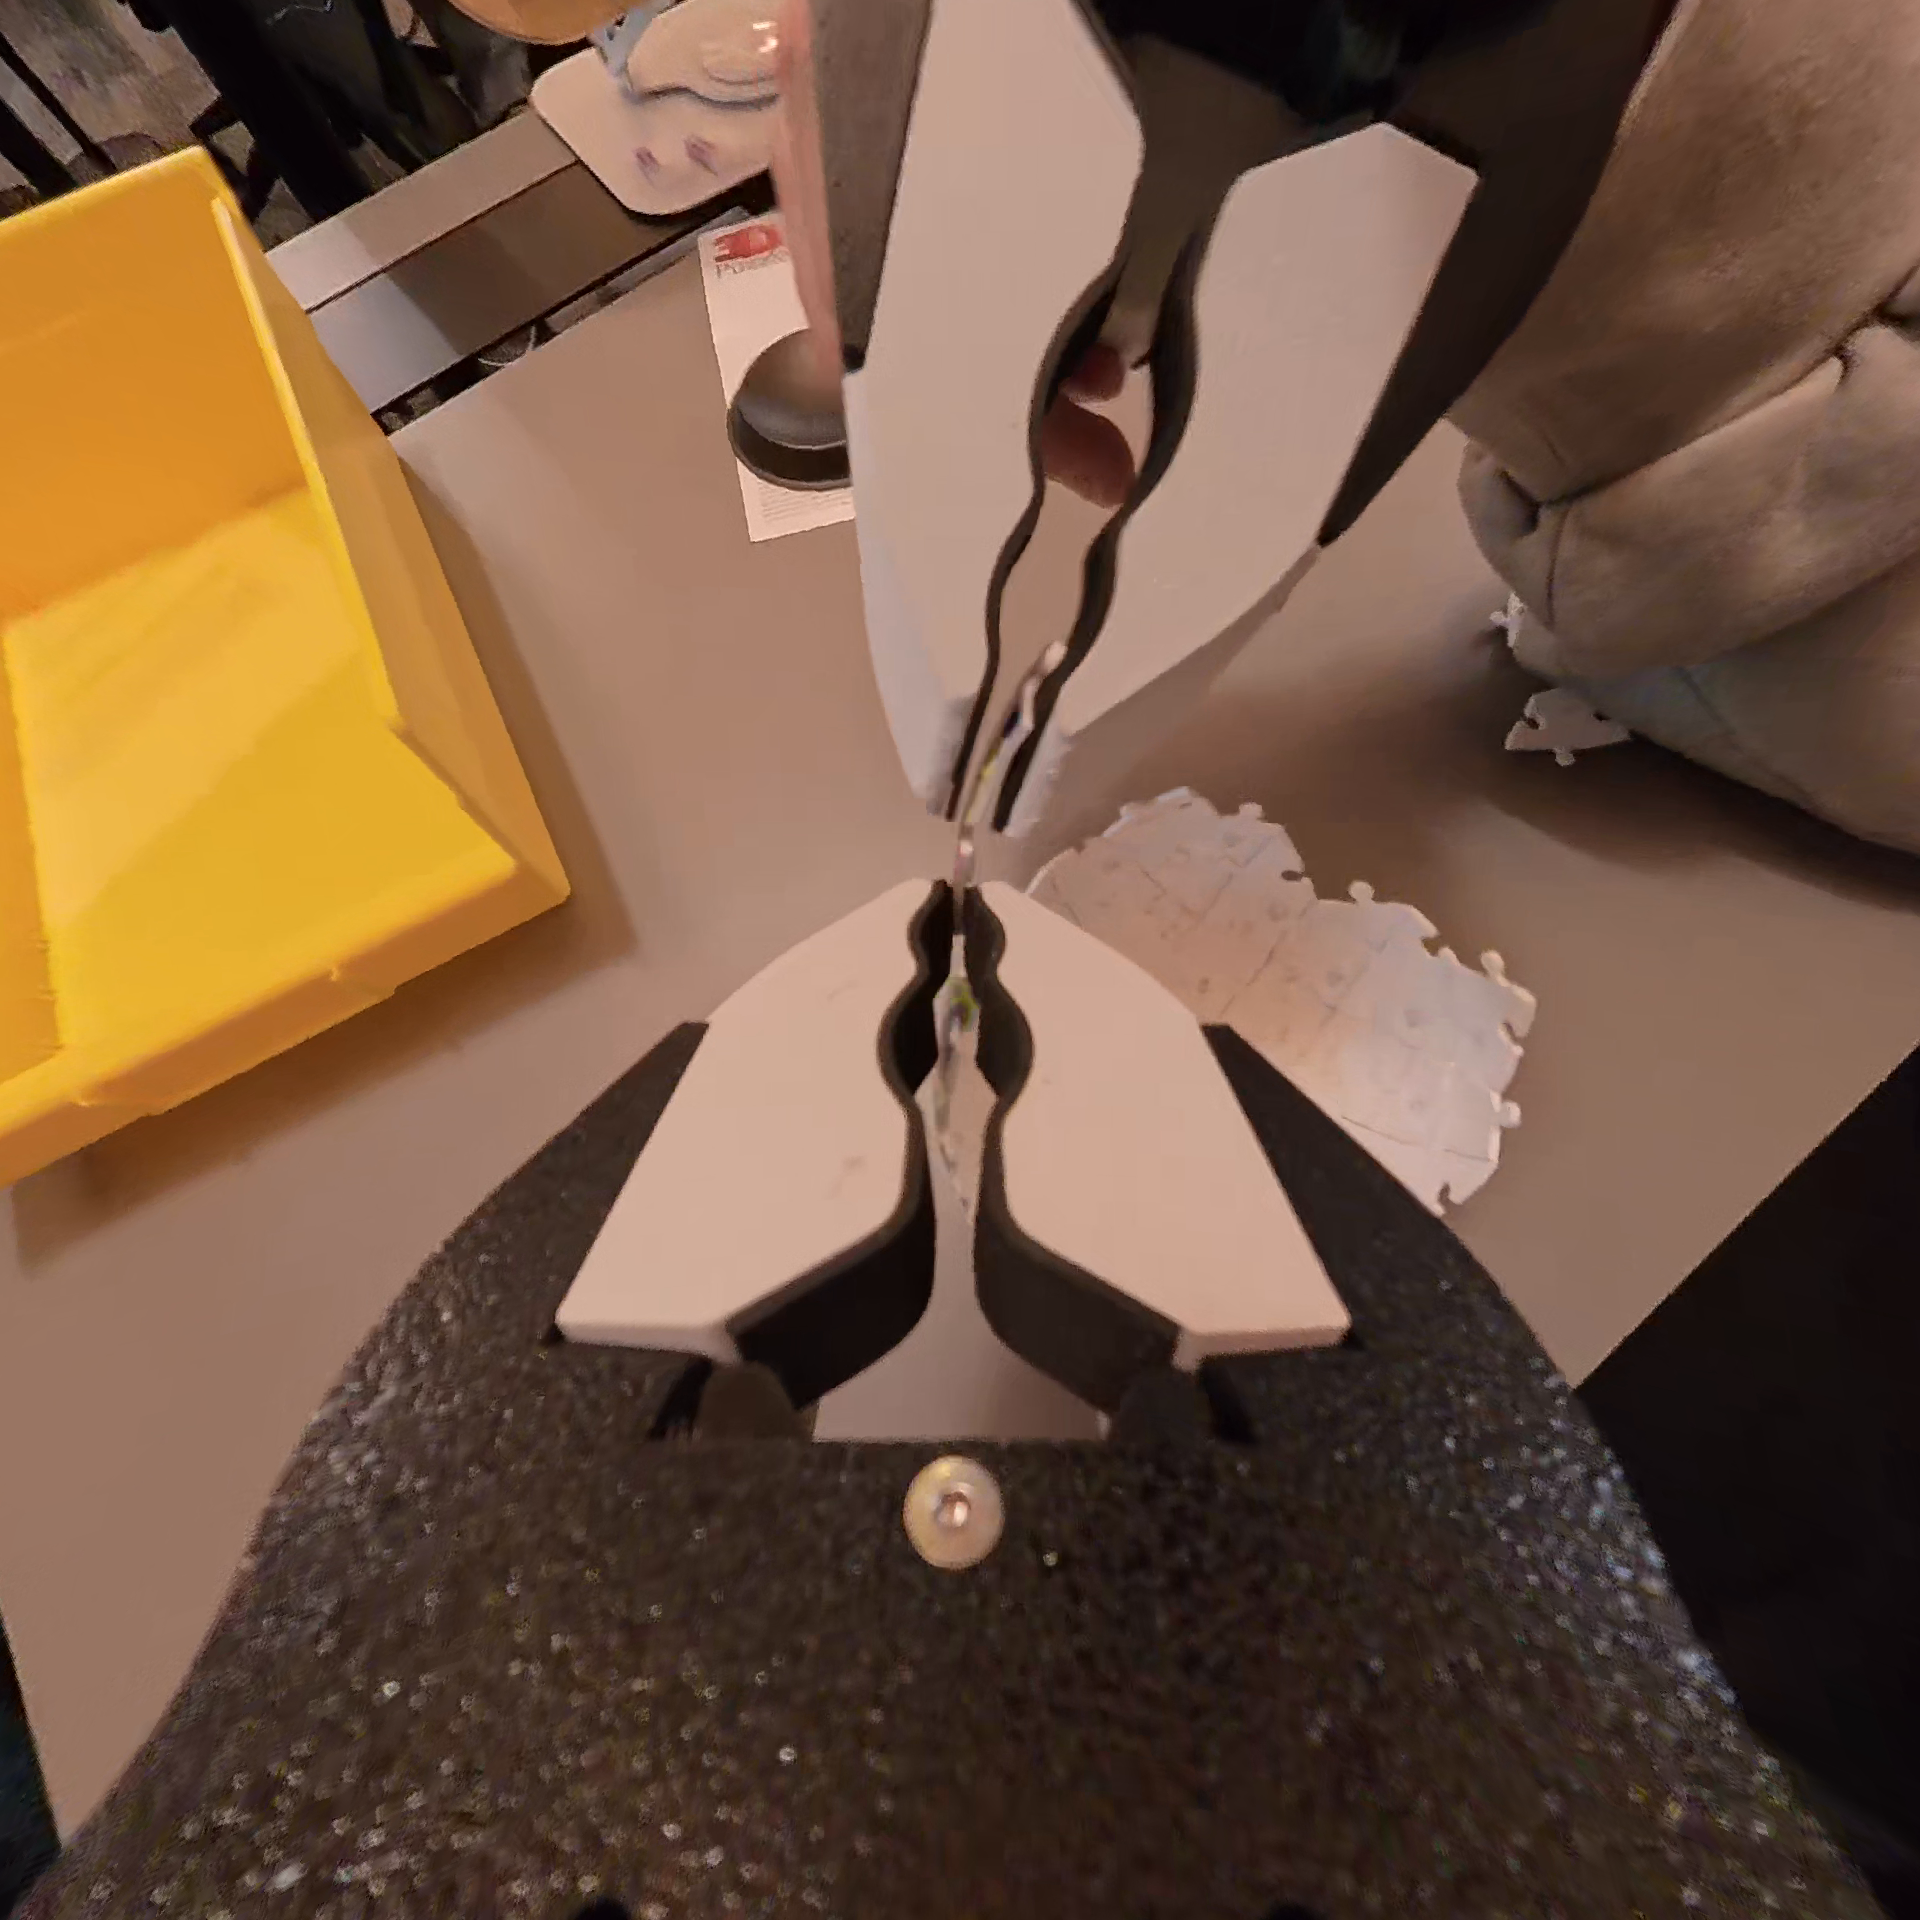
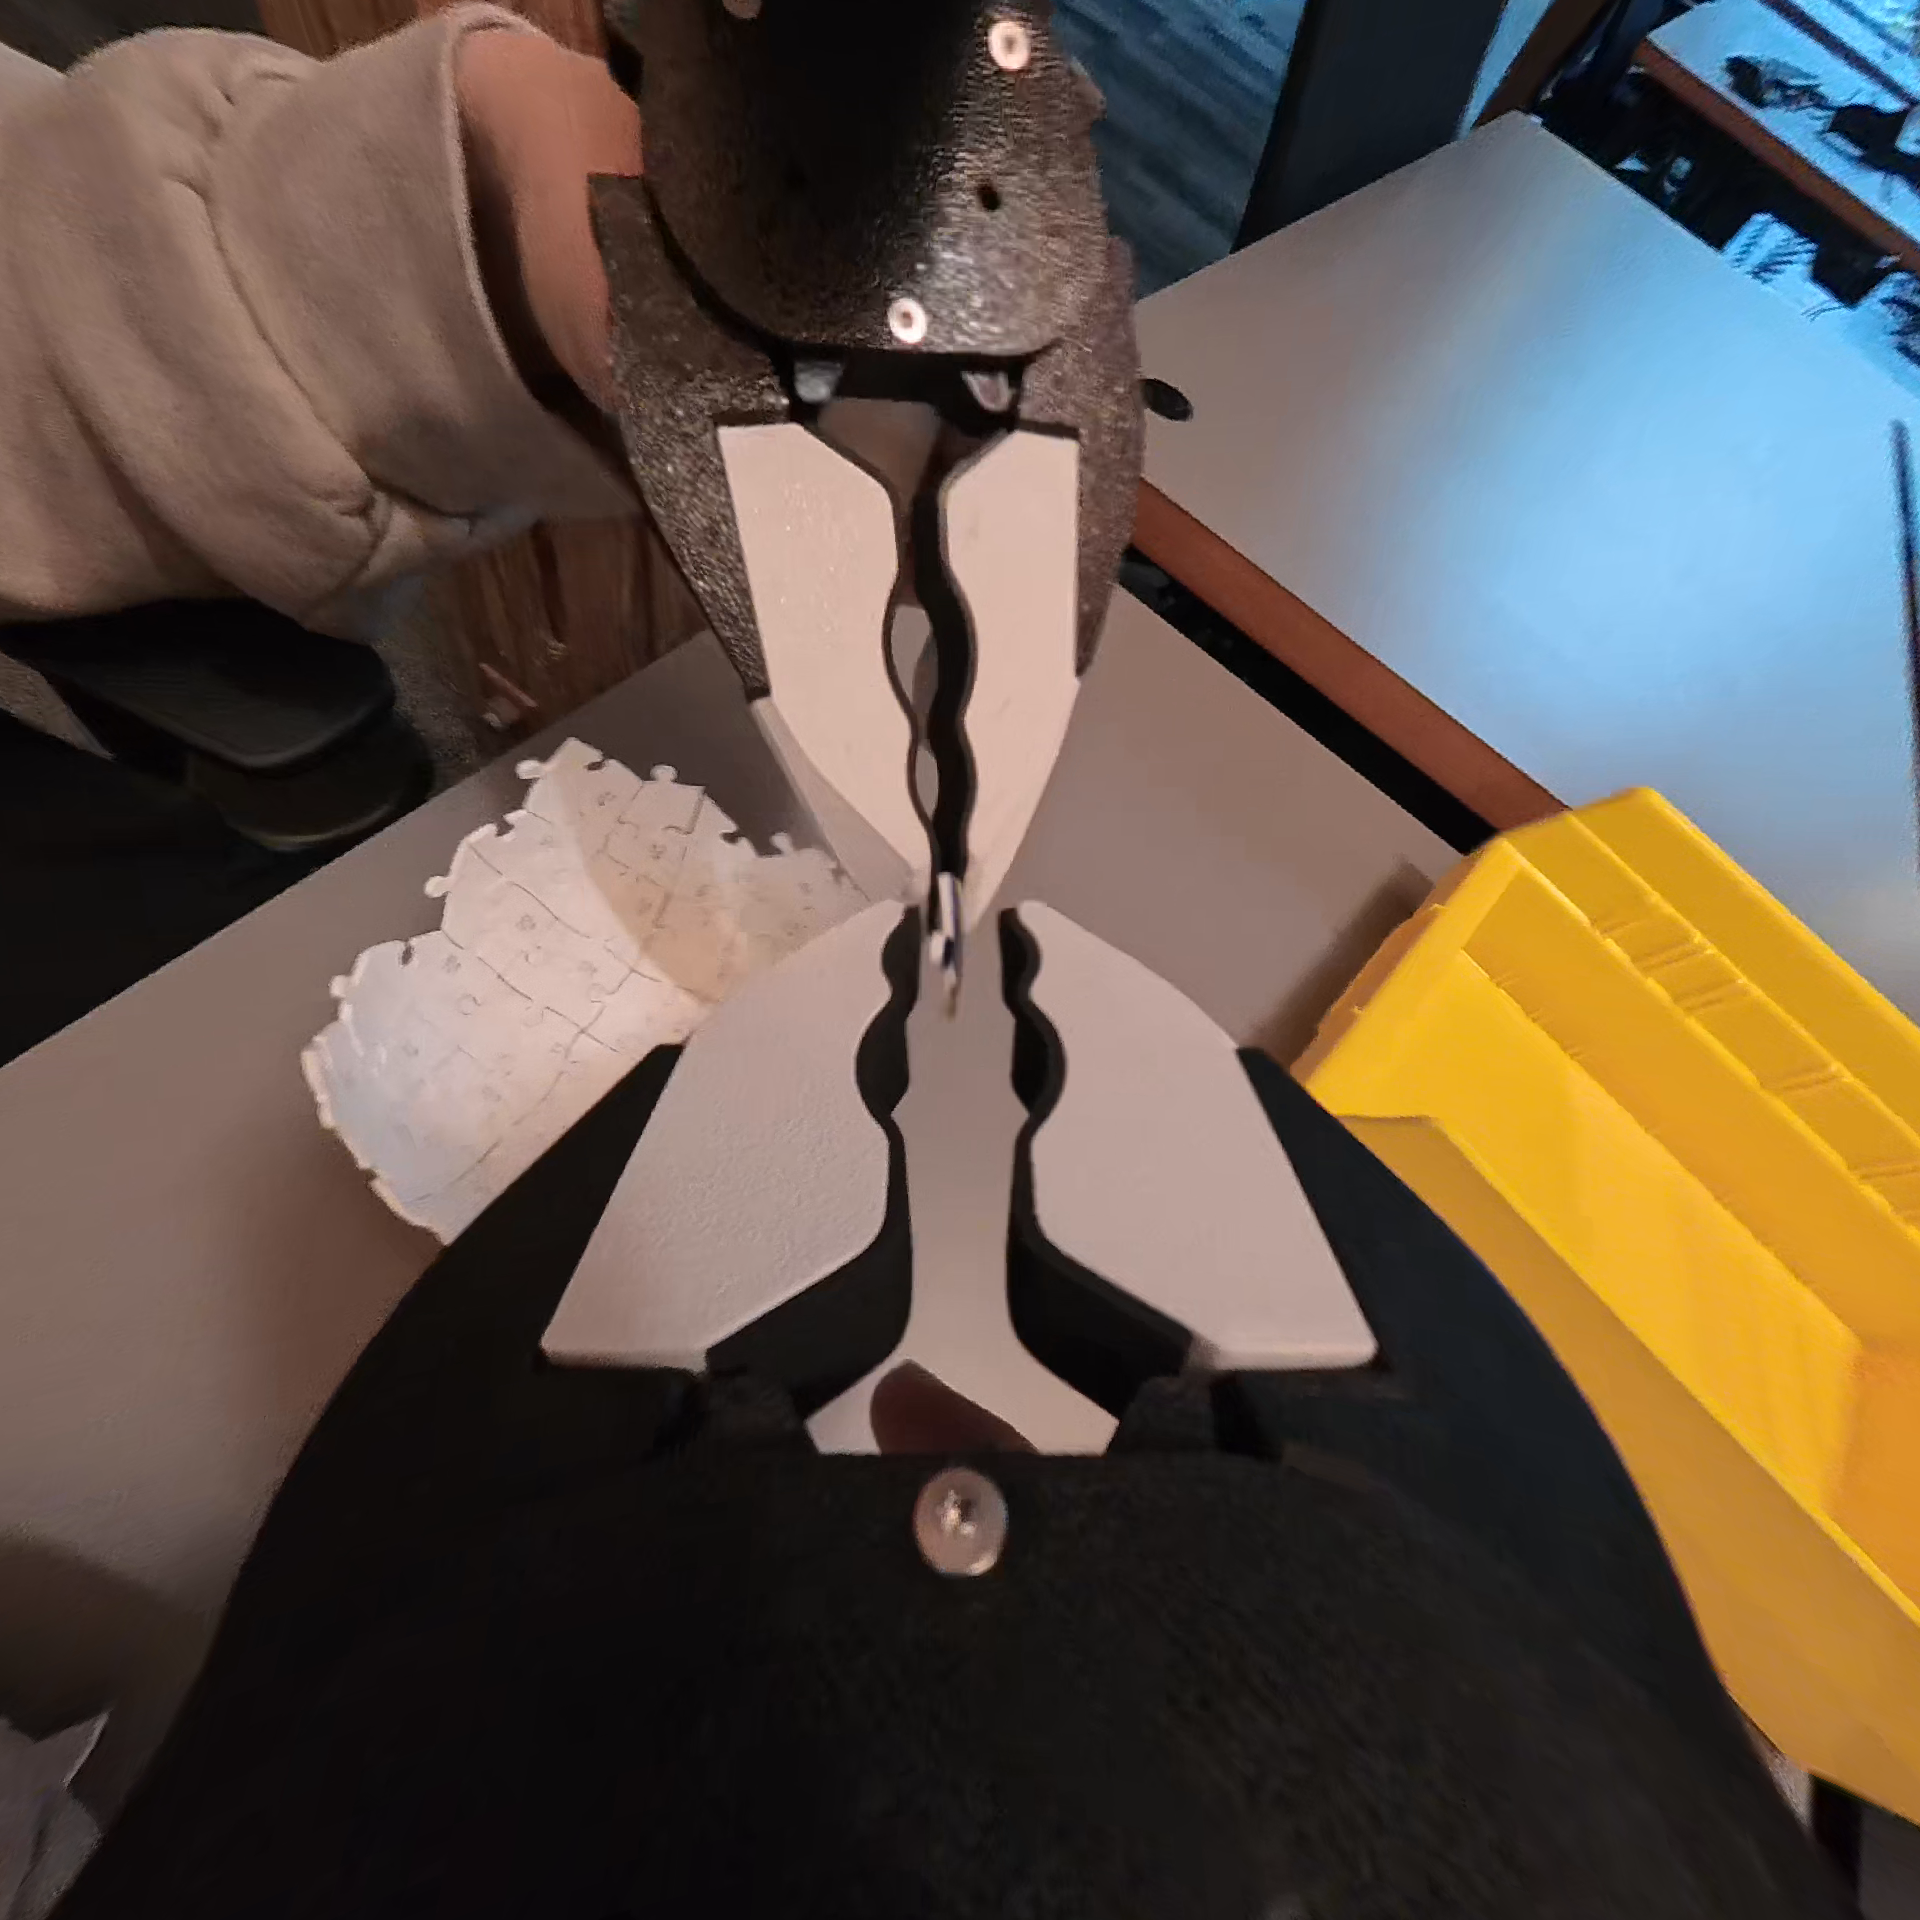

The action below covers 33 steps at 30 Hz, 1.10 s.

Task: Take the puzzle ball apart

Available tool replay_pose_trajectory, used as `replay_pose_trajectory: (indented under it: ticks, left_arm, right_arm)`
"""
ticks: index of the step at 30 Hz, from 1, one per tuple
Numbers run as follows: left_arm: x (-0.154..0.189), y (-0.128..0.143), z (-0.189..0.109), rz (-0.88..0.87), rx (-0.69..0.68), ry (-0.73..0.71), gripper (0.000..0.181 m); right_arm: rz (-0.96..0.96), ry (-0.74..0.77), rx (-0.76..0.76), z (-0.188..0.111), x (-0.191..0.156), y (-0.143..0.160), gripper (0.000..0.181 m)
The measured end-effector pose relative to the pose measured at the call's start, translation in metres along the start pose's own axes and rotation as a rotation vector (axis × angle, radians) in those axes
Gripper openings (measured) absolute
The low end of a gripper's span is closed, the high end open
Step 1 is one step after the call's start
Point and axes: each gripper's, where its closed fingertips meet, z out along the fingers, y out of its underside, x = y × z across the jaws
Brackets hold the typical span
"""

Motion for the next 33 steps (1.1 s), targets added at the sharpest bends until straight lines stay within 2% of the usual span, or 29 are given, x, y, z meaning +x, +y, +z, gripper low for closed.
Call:
replay_pose_trajectory:
  ticks: [1, 5, 8, 11, 13, 16, 19, 24, 33]
  left_arm:
    - [-0.003, 0.000, -0.001, -0.022, 0.008, -0.009, 0.001]
    - [-0.011, -0.006, -0.008, -0.088, 0.080, -0.005, 0.001]
    - [-0.010, -0.013, -0.011, -0.117, 0.133, 0.022, 0.001]
    - [-0.009, -0.013, -0.010, -0.116, 0.137, 0.029, 0.001]
    - [-0.009, -0.013, -0.008, -0.120, 0.136, 0.032, 0.001]
    - [-0.006, -0.011, -0.005, -0.113, 0.119, 0.049, 0.001]
    - [0.003, -0.002, 0.000, -0.084, 0.057, 0.082, 0.001]
    - [-0.006, 0.023, 0.005, -0.030, -0.104, -0.006, 0.030]
    - [-0.006, 0.047, 0.024, 0.019, -0.237, -0.004, 0.029]
  right_arm:
    - [0.010, 0.028, 0.006, -0.003, 0.005, 0.000, 0.019]
    - [0.085, 0.056, 0.122, -0.014, 0.015, -0.007, 0.016]
    - [0.092, 0.059, 0.177, -0.014, 0.016, -0.012, 0.022]
    - [0.067, 0.044, 0.157, -0.011, 0.012, -0.011, 0.017]
    - [0.042, 0.042, 0.137, -0.010, 0.011, -0.010, 0.003]
    - [0.010, 0.028, 0.090, -0.009, 0.006, -0.007, 0.002]
    - [0.005, -0.018, -0.008, -0.006, -0.003, 0.005, 0.002]
    - [0.003, -0.086, -0.143, 0.005, -0.015, 0.027, 0.002]
    - [0.001, -0.099, -0.264, 0.014, -0.016, 0.049, 0.002]
